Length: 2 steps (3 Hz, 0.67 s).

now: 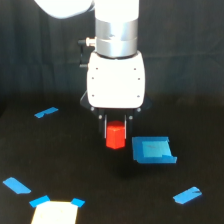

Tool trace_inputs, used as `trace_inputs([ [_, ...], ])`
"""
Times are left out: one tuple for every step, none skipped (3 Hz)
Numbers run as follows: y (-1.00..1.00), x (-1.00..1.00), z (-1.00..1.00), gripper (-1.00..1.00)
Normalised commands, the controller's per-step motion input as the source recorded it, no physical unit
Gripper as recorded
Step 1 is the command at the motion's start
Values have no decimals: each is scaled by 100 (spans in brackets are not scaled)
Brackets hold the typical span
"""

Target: Pick up the red object from the table

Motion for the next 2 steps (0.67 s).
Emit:
trace_inputs([
  [15, -23, 42, -83],
  [-54, -22, 57, -100],
])
